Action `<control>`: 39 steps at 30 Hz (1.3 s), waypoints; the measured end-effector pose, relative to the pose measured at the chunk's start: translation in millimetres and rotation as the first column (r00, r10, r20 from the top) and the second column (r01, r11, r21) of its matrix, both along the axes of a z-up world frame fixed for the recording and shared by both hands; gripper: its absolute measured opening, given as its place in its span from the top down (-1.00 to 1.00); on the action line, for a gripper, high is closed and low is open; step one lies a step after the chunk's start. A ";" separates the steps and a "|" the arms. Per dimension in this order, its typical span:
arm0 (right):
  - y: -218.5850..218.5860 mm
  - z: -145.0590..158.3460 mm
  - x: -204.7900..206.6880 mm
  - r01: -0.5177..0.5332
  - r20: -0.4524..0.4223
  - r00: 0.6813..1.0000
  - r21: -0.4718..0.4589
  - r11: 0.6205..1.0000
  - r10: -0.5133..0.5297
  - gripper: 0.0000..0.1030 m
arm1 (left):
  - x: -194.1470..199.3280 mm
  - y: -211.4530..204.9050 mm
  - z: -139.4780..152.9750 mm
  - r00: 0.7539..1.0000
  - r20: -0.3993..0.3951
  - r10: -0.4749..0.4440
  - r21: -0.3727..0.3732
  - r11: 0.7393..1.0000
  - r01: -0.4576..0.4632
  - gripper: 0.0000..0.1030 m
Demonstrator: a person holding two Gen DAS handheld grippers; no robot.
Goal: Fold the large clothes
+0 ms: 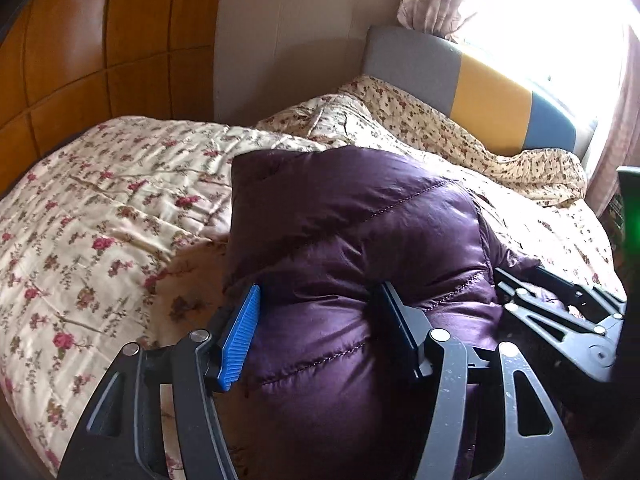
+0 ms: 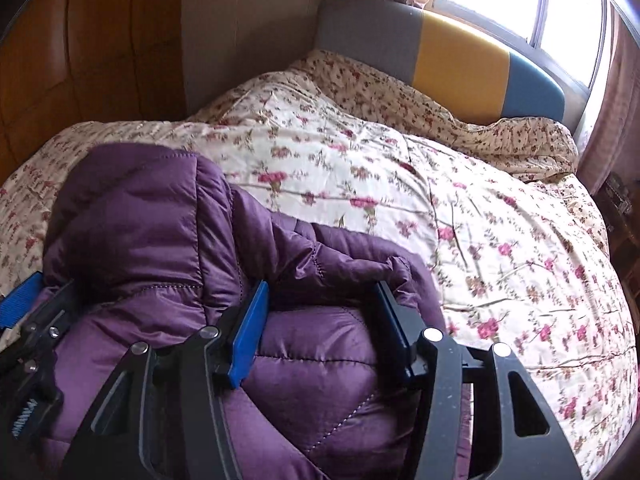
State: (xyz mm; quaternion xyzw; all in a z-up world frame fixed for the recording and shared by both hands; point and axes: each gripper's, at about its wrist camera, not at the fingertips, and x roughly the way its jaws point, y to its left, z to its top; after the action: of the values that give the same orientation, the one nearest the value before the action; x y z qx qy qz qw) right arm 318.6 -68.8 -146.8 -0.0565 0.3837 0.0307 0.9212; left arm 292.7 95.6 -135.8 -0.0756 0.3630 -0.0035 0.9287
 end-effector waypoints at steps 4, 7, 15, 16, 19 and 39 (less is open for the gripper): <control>-2.4 -10.0 0.1 0.003 -0.009 1.000 0.015 1.000 -0.003 -0.01 | 1.4 -3.1 -5.5 1.000 -0.006 0.002 0.008 1.000 -0.002 -0.20; -4.7 -3.3 -4.3 0.000 0.001 1.000 0.026 1.000 0.000 -0.02 | -0.7 -3.9 -1.1 1.000 -0.007 0.006 0.020 1.000 -0.006 -0.20; -7.9 38.5 -48.9 -0.027 0.083 0.996 0.064 0.998 0.021 -0.26 | -31.6 4.2 29.8 0.998 0.030 0.064 -0.008 0.998 -0.064 -0.51; -7.5 42.5 -56.0 -0.029 0.091 0.996 0.068 0.997 0.022 -0.27 | -38.0 4.1 33.2 0.997 0.041 0.067 -0.007 0.998 -0.067 -0.58; -7.8 52.2 -79.2 -0.037 0.111 0.993 0.079 0.996 0.029 -0.35 | -59.4 3.3 40.5 0.995 0.065 0.074 -0.008 0.997 -0.074 -0.70; -23.7 36.0 -204.6 -0.064 0.118 0.991 0.031 0.997 0.060 -0.79 | -183.8 3.2 24.0 0.992 0.049 0.120 0.006 0.993 -0.120 -0.93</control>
State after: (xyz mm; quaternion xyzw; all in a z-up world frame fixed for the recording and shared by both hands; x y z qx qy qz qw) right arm 113.9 -92.6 -110.8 -0.0539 0.3266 0.0628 0.9415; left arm 109.0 98.8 -111.8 -0.0929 0.3350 0.0521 0.9362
